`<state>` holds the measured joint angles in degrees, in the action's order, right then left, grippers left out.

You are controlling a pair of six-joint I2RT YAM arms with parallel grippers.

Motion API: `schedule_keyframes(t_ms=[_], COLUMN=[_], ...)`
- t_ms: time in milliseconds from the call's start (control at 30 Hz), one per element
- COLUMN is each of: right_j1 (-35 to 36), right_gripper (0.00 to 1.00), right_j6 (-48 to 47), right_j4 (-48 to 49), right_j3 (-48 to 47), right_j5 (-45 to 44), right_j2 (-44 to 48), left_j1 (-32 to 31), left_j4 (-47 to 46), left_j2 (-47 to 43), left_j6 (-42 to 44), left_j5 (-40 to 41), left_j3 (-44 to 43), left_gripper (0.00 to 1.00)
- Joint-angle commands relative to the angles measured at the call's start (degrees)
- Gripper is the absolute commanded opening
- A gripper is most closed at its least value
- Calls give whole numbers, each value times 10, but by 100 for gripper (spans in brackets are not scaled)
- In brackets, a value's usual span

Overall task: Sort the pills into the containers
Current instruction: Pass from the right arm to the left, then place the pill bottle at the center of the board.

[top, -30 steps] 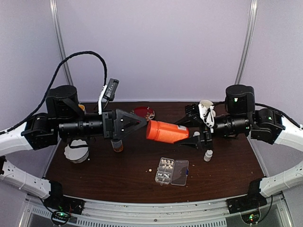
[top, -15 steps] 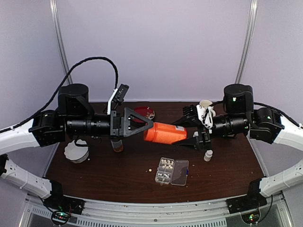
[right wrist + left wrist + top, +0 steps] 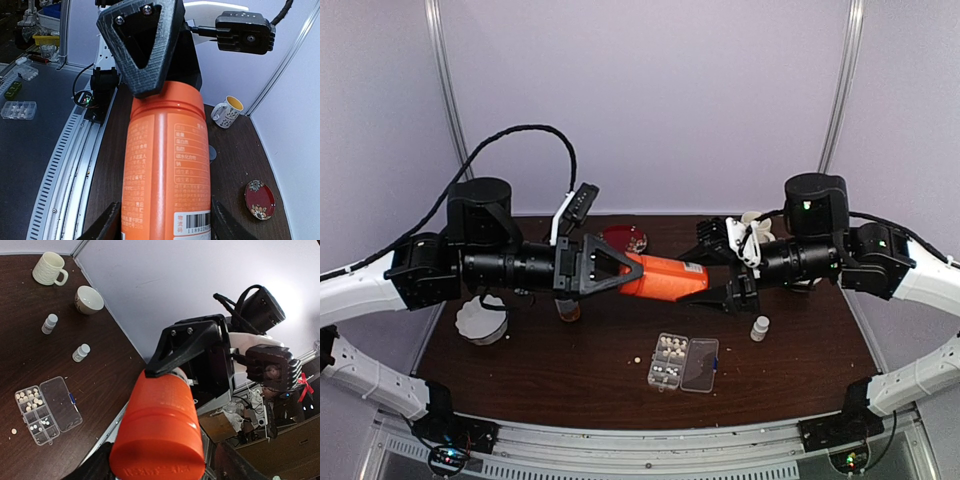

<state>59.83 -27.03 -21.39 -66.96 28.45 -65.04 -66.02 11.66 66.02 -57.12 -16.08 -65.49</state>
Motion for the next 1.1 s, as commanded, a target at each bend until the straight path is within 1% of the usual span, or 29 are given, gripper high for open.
schedule_keyframes(t_ms=[0,100,133,300,433,500,533,600,633,667,700,767,867,1000,1067], right_j1=[4,4,4,4,3,3,3,3,3,3,3,2,-2,-6,-6], right_gripper=[0,0,0,0,0,0,8,32,47,65,75,87,89,89,88], right_j6=[8,19,21,46,75,80,80,76,77,81,87,97,122,171,195], right_j4=[-2,-10,-11,-7,-7,-12,-13,-15,-12,-8,-3,8,26,36,34], right_j3=[-20,-27,-29,-34,-41,-44,-44,-40,-36,-29,-21,1,42,83,98], right_j5=[-15,-11,-7,22,41,46,45,40,32,17,-5,-44,-89,-119,-132], right_j2=[-1,-6,-7,-13,-24,-32,-34,-35,-32,-28,-21,-5,17,38,45], left_j1=[3,3,3,2,2,2,3,5,8,13,18,28,54,123,139], left_j4=[-22,-31,-36,-17,13,13,17,31,45,64,105,184,286,352,383], left_j2=[2,2,1,4,14,17,19,22,25,26,27,31,50,102,136], left_j6=[7,38,49,97,151,155,153,150,149,150,153,170,200,241,269], left_j5=[-12,-23,-28,-29,-28,-26,-22,-13,-7,4,24,85,177,188,211], left_j3=[-11,-10,-8,-15,-24,-24,-26,-33,-40,-47,-58,-85,-121,-151,-170], left_gripper=[61,47,41,25,18,17,16,15,15,14,13,12,11,12,12])
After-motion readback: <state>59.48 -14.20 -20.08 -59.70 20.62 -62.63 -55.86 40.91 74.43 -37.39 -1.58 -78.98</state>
